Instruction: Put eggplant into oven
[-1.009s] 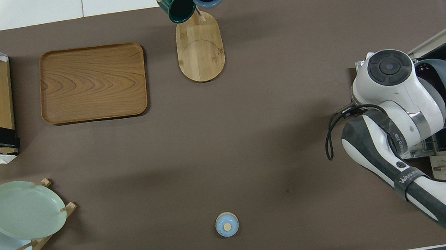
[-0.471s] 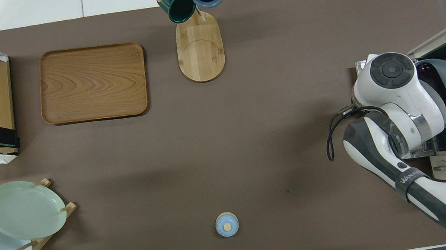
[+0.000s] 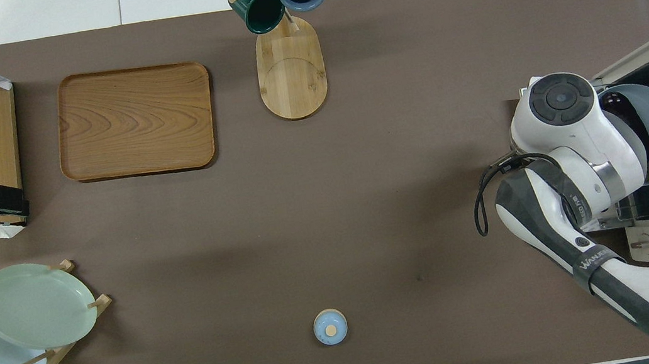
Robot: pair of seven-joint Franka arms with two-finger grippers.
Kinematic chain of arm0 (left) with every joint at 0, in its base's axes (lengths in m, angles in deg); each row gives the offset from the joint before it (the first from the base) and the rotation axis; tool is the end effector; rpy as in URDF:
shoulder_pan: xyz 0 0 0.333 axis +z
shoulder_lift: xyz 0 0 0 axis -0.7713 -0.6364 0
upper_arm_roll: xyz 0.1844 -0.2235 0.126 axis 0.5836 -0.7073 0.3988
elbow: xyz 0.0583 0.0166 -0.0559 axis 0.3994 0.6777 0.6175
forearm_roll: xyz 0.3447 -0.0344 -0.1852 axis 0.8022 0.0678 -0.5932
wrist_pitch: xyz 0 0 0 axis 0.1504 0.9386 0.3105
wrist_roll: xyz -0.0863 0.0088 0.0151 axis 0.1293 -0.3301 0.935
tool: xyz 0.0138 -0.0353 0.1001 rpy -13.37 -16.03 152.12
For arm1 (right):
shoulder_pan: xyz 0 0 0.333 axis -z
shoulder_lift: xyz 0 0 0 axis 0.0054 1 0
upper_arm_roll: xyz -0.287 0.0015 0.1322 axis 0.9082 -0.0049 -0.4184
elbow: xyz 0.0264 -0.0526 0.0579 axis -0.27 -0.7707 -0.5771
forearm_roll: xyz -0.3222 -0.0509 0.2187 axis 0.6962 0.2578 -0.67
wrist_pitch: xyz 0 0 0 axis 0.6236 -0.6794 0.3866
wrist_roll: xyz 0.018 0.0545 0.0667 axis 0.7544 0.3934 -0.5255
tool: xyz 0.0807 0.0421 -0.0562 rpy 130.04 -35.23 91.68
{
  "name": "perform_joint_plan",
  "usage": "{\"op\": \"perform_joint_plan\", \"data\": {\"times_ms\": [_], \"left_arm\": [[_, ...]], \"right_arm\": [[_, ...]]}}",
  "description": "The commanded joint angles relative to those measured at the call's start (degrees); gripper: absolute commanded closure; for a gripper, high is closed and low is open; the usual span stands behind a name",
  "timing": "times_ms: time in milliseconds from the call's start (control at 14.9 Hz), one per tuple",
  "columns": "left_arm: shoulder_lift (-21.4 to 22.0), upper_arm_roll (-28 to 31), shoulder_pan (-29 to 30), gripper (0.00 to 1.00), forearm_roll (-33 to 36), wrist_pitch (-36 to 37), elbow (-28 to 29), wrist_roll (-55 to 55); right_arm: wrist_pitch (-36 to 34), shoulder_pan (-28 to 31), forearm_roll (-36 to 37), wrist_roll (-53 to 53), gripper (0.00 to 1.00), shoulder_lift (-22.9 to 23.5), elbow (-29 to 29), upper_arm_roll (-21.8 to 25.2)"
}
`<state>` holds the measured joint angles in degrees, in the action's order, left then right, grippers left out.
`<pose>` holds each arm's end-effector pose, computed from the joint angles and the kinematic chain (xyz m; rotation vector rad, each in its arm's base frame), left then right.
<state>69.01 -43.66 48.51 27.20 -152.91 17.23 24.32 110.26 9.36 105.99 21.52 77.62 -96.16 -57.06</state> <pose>0.5390 -0.0317 0.5954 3.1354 -0.1448 -0.0815 0.5526 0.0571 0.3092 2.8111 0.5211 -0.2089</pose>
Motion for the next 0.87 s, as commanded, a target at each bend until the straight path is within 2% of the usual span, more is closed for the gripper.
{"op": "perform_joint_plan", "data": {"times_ms": [0, 336, 538, 807], "left_arm": [[0.12, 0.02, -0.06, 0.0, 1.17, 0.54, -0.49, -0.24], [0.12, 0.02, -0.06, 0.0, 1.17, 0.54, -0.4, -0.16], [0.12, 0.02, -0.06, 0.0, 1.17, 0.54, -0.4, -0.16], [0.12, 0.02, -0.06, 0.0, 1.17, 0.54, -0.4, -0.16]], "right_arm": [[-5.83, 3.25, 3.13, -7.19, 1.0, -1.45, 4.09, 0.91], [-13.73, 5.45, 2.87, -14.4, 1.0, -4.35, 9.45, 1.08], [-15.15, 7.29, 2.34, -17.92, 1.0, -6.37, 9.55, 1.08], [-16.38, 9.23, 2.26, -19.25, 1.0, -6.47, 9.55, 1.08]]}}
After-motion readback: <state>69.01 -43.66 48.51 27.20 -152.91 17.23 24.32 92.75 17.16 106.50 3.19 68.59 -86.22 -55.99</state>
